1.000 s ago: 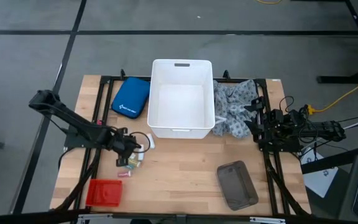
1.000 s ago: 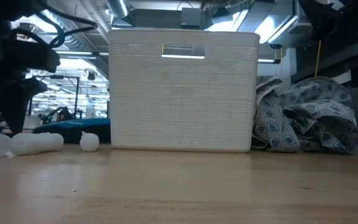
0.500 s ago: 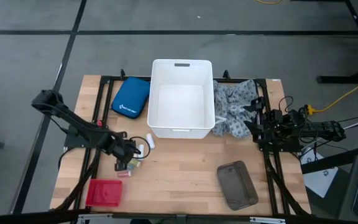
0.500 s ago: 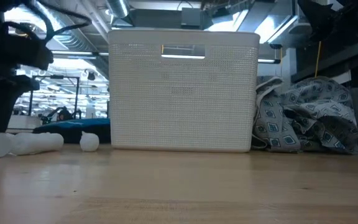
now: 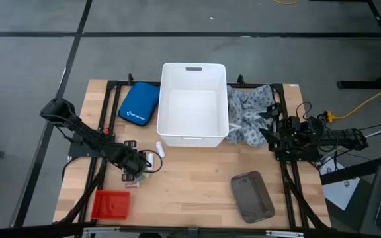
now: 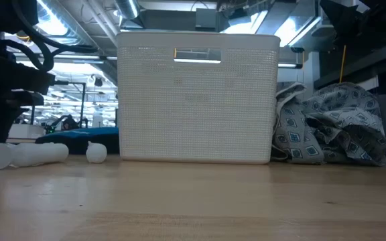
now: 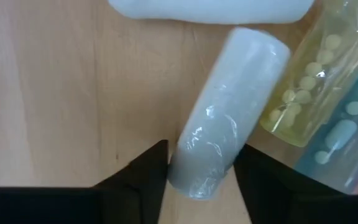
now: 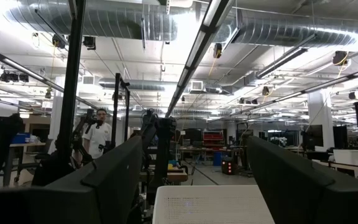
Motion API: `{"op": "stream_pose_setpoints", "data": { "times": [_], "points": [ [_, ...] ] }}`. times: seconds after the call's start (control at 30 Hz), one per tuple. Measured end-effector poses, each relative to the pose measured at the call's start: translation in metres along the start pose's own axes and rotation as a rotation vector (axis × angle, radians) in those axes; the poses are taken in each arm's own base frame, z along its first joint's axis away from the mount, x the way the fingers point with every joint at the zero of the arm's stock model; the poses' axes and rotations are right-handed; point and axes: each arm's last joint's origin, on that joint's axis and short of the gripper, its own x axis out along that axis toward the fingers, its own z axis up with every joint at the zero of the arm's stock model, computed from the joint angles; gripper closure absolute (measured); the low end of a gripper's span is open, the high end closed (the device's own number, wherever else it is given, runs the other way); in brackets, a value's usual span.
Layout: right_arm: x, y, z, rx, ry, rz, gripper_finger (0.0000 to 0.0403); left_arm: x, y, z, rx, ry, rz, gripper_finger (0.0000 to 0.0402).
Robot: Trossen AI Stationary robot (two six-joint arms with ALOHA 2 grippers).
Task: Pick & place medical supplies in basket/bin
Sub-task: Put the left white rolled gauze into the red bin
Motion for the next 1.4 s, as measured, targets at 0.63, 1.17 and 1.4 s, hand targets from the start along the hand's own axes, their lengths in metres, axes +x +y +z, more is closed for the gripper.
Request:
{"op": "stream_pose_setpoints", "data": {
  "times": [0.63, 1.17, 1.4],
  "points": [
    [0.000, -0.002, 0.000, -0.053, 0.003, -0.053, 0.0110, -0.072, 0.008, -0.011, -0.155, -0.088, -0.293, 0.0367],
    [0.000, -0.002, 0.000, -0.196, 0.008, -0.060, 0.0110, -0.096, -0.035, -0.034, -0.444, 0.120, -0.677, 0.0368],
    [0.000, -0.002, 0.000, -0.276, 0.014, -0.079, 0.0110, -0.088, -0.067, -0.042, -0.561, 0.221, -0.681, 0.0367]
  ]
}}
